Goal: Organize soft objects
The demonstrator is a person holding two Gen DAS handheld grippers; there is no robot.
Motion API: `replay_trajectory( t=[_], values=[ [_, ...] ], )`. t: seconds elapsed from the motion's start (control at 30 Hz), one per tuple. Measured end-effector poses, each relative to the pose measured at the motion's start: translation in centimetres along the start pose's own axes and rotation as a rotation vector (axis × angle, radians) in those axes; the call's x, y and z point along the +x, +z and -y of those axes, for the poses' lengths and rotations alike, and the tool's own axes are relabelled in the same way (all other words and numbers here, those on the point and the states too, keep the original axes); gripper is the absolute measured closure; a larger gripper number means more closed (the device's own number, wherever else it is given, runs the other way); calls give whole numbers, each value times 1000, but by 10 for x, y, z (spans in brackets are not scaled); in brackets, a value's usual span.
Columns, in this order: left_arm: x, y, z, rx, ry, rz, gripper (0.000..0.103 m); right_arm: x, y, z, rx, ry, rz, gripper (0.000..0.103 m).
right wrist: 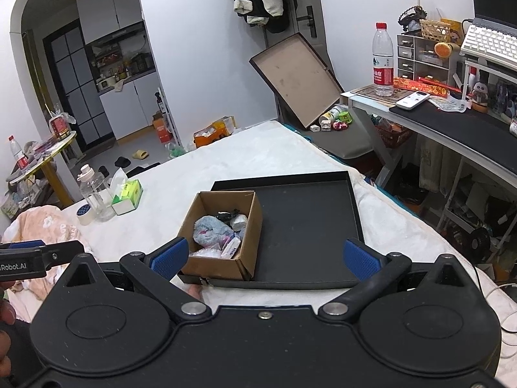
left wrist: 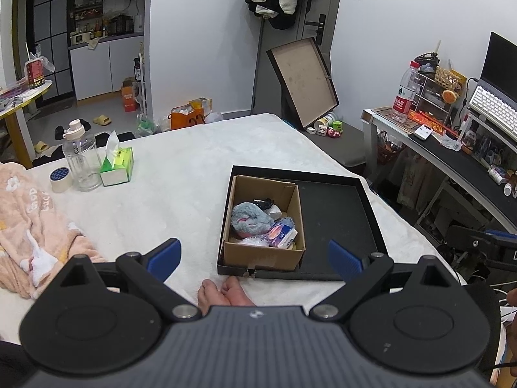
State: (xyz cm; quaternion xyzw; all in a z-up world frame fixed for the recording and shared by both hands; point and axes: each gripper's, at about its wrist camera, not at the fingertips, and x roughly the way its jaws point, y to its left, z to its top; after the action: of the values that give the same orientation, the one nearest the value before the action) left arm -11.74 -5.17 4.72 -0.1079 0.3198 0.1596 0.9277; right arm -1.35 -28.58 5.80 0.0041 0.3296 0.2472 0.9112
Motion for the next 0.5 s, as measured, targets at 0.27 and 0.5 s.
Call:
replay_trajectory(
  t=[0.27, 0.5],
  values=[
    [-1, 0, -1, 1, -8, 2, 6, 0, 0, 0, 3, -2, 0, 0],
    [-1, 0, -1, 3, -9, 3, 6, 0, -1, -1, -2, 2, 0, 0]
  ],
)
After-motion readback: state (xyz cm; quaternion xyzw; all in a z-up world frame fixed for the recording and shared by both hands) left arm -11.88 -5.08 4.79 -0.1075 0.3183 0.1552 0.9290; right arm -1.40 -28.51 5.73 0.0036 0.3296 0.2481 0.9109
